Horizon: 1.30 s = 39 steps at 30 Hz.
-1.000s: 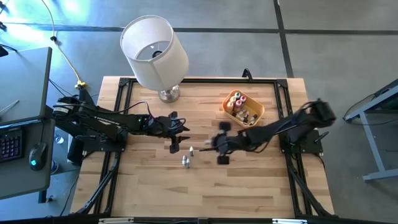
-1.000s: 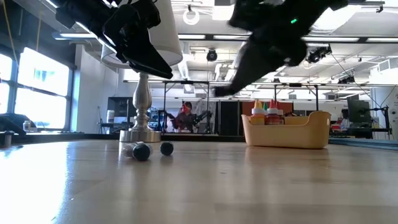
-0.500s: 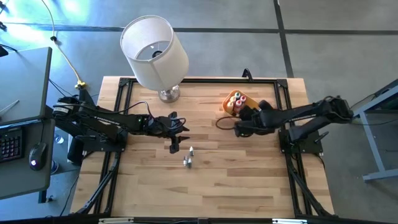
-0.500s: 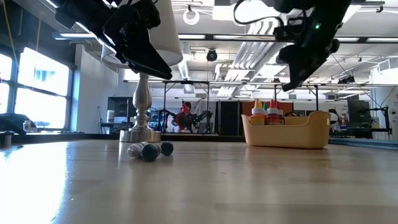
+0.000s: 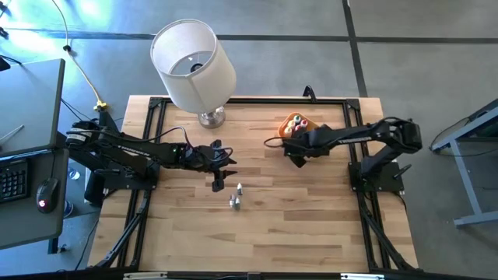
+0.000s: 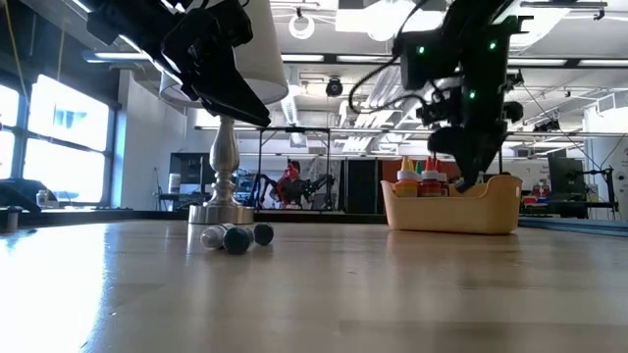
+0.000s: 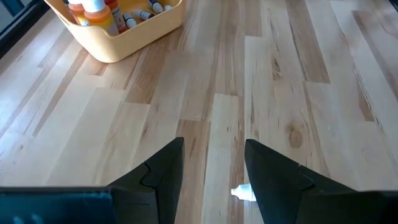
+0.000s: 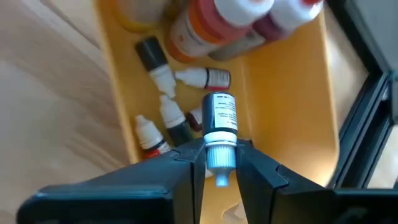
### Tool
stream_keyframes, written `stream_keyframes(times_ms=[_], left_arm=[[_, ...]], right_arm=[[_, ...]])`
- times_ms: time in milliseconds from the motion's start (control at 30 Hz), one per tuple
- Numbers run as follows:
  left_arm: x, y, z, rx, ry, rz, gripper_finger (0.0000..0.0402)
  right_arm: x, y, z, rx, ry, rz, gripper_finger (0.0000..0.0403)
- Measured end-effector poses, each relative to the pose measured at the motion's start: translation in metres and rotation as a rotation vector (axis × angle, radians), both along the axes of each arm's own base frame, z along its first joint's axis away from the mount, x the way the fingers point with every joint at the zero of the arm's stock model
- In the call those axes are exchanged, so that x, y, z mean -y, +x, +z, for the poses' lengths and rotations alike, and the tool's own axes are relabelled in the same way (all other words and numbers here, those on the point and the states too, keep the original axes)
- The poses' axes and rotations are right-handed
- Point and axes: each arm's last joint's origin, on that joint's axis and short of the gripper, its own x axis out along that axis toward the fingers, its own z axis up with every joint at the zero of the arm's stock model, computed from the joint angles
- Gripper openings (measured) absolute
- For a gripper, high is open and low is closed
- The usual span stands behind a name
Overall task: Pick & Place food coloring
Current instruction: Put the small black food coloring bottle into the yellow bin, then put the small dark blue food coloring bottle into the yellow bin
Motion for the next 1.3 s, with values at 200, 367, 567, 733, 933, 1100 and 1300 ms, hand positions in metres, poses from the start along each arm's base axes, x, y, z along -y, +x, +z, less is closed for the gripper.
stream_keyframes(times_ms=[200, 367, 567, 733, 933, 1100, 1300], left_arm=[[0.0, 0.0, 0.0, -0.002, 0.0, 0.0, 0.0165], [0.0, 0.0, 0.0, -0.002, 0.0, 0.0, 0.0165], [0.0, 0.0, 0.0, -0.002, 0.0, 0.0, 0.0165], [0.0, 0.0, 0.0, -0.003, 0.0, 0.0, 0.0165], [0.0, 0.0, 0.0, -0.002, 0.0, 0.0, 0.0165], [0.0, 0.0, 0.0, -0.002, 0.0, 0.0, 0.0165], [0.0, 0.0, 0.0, -0.002, 0.0, 0.0, 0.0165]], right_arm=[[0.014, 0.004, -0.014, -0.066, 0.03, -0.001, 0.0071], [0.021, 0.01, -0.02, -0.043, 0.06, 0.038, 0.0071], [0.025, 0.012, -0.02, -0.015, 0.081, 0.046, 0.0071], [0.024, 0.013, -0.02, -0.03, 0.091, 0.079, 0.0072], [0.023, 0.013, -0.021, -0.041, 0.113, 0.122, 0.0103], [0.024, 0.013, -0.021, -0.053, 0.116, 0.147, 0.0128], [0.022, 0.014, -0.019, -0.054, 0.098, 0.163, 0.0132]])
